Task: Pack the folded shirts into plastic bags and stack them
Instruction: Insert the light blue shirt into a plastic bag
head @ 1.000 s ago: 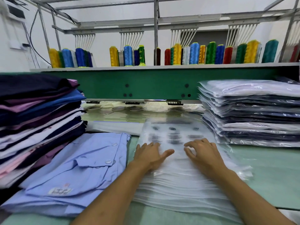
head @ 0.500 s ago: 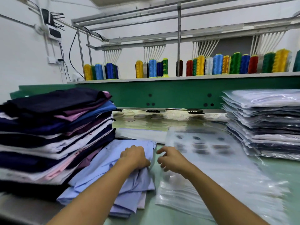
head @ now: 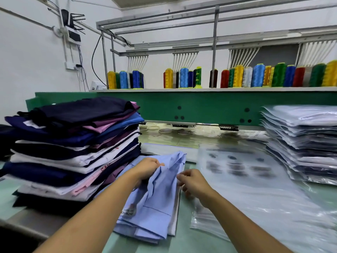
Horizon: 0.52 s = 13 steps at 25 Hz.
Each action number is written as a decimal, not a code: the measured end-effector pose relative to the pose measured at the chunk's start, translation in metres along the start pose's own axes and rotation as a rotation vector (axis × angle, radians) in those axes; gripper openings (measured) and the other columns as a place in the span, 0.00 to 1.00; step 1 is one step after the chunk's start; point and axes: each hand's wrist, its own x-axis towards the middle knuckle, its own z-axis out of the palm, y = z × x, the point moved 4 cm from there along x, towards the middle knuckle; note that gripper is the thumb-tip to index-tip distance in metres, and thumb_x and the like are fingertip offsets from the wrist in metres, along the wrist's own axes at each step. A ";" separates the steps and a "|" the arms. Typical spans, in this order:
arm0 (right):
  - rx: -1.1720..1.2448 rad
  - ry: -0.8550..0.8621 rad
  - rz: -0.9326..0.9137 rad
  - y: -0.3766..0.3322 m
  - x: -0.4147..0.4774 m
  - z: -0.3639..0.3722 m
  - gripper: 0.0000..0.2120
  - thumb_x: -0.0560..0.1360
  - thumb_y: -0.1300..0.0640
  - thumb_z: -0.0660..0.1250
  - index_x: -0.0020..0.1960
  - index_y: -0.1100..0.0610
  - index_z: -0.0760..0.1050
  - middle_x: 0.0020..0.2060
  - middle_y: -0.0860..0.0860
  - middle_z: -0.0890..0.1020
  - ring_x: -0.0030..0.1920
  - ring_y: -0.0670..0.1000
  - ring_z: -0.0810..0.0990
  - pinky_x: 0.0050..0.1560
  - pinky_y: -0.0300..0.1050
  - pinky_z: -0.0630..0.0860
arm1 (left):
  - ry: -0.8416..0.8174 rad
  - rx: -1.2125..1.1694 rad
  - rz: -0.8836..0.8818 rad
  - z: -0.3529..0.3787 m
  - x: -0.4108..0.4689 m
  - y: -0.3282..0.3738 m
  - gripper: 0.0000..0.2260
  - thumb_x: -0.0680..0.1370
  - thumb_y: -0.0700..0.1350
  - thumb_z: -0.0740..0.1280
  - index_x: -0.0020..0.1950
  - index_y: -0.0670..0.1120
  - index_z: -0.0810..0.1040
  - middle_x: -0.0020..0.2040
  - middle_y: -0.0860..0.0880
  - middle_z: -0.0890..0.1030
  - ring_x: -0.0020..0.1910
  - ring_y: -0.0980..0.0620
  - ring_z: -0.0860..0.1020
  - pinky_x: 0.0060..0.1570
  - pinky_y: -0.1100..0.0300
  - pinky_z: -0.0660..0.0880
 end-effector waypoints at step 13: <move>0.324 -0.180 0.058 -0.024 -0.007 0.043 0.21 0.80 0.43 0.65 0.61 0.59 0.80 0.49 0.52 0.84 0.48 0.51 0.81 0.48 0.44 0.75 | 0.054 -0.062 0.044 -0.003 -0.003 0.000 0.17 0.81 0.47 0.66 0.33 0.50 0.68 0.25 0.55 0.69 0.24 0.58 0.67 0.29 0.64 0.65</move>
